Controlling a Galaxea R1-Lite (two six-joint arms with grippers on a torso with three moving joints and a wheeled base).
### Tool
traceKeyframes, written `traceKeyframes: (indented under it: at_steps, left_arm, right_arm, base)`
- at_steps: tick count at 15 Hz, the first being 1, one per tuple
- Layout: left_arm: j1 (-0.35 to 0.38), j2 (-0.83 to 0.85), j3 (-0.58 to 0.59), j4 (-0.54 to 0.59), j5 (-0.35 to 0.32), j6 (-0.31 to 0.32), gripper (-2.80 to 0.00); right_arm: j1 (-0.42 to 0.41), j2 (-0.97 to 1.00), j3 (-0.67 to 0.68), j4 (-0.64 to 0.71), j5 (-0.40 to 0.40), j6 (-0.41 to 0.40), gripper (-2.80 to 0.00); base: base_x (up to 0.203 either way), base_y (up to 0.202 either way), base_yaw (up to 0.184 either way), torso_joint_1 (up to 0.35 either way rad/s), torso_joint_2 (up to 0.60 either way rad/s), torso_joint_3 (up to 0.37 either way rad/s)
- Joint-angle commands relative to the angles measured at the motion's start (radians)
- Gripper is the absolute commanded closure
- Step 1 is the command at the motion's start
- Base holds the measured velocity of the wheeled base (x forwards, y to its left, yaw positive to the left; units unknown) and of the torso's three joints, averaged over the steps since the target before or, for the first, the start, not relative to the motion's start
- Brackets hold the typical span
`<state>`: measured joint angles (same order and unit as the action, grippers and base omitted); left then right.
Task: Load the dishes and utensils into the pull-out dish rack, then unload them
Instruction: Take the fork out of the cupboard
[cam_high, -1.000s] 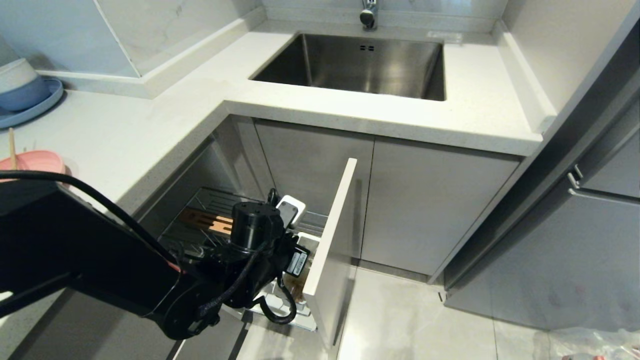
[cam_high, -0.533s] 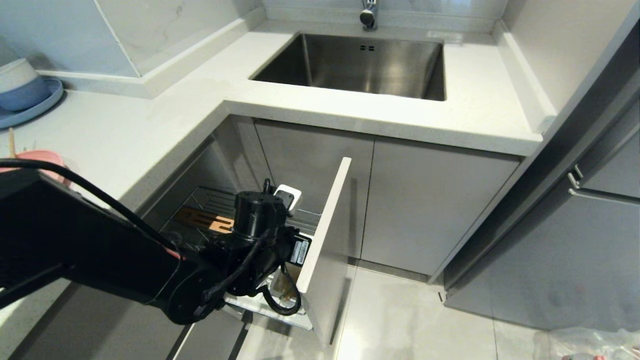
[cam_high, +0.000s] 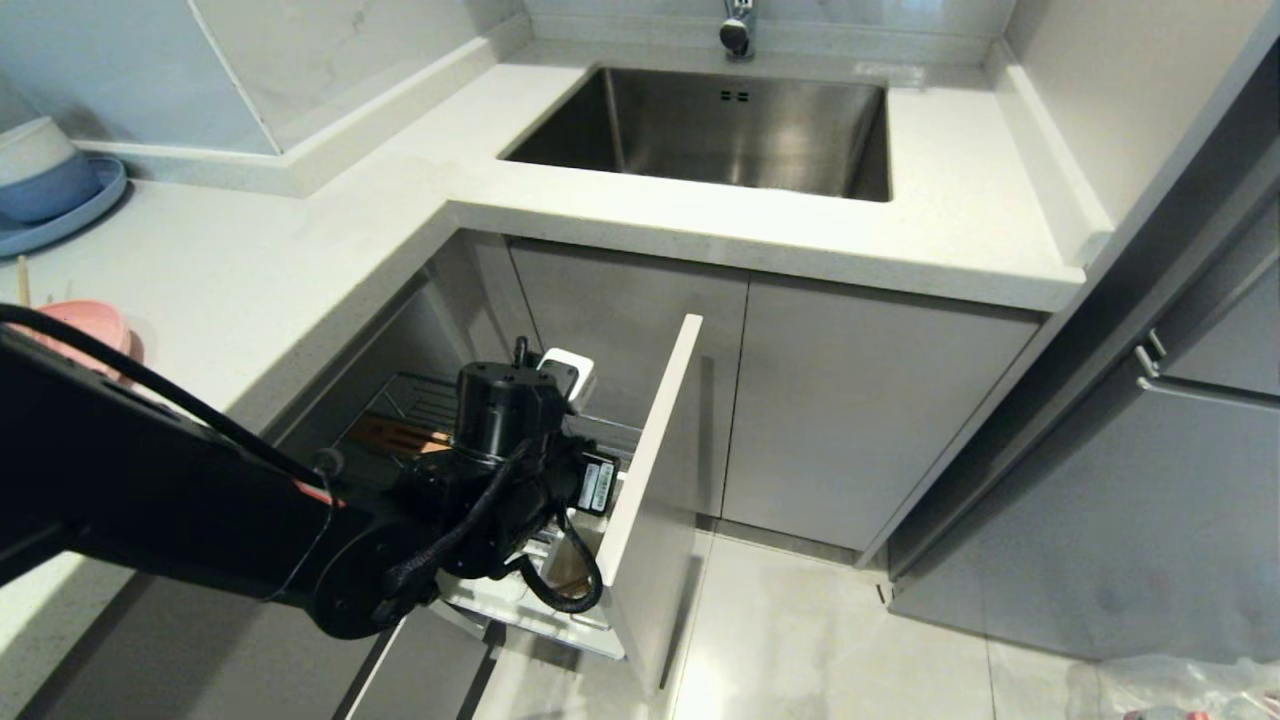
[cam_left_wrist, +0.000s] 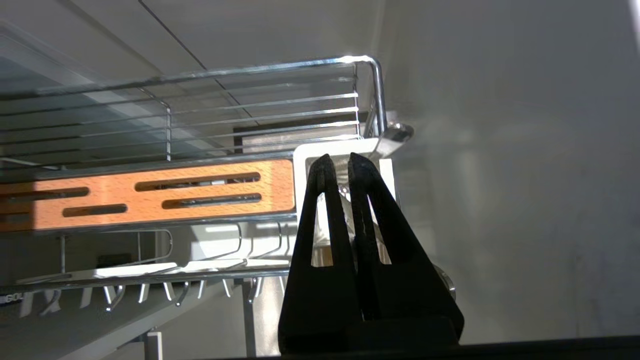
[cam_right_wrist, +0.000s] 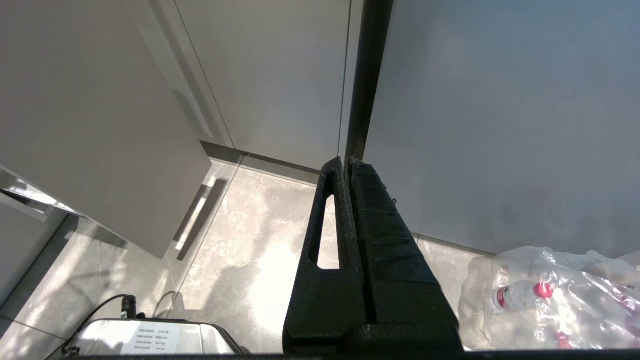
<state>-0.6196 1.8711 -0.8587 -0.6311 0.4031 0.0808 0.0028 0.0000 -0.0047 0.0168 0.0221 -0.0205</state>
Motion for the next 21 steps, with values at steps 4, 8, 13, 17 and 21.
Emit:
traceKeyframes:
  at_steps: [4,8,13,17,21]
  left_arm:
    - [-0.010,-0.067,-0.002,0.015,0.016,0.001,0.00]
    - [-0.024,-0.129,-0.009,0.045,0.039,0.001,0.00]
    - [-0.032,-0.209,-0.023,0.056,0.065,0.001,0.00]
    - [-0.094,-0.315,-0.030,0.057,0.134,0.005,0.00]
    - [-0.166,-0.465,-0.050,0.055,0.237,0.067,0.00]
  right_arm:
    - [0.000,0.000,0.000,0.000,0.001,0.000,0.00]
    - [0.000,0.000,0.000,0.000,0.001,-0.001,0.00]
    - [0.000,0.000,0.000,0.000,0.001,-0.001,0.00]
    - [0.000,0.000,0.000,0.000,0.001,0.001,0.00]
    - [0.000,0.000,0.000,0.000,0.001,0.000,0.00]
  base:
    - [0.000,0.000,0.000,0.000,0.00,0.000]
    - [0.000,0.000,0.000,0.000,0.00,0.000]
    - [0.000,0.000,0.000,0.000,0.00,0.000]
    - [0.000,0.000,0.000,0.000,0.00,0.000]
    - [0.000,0.000,0.000,0.000,0.00,0.000]
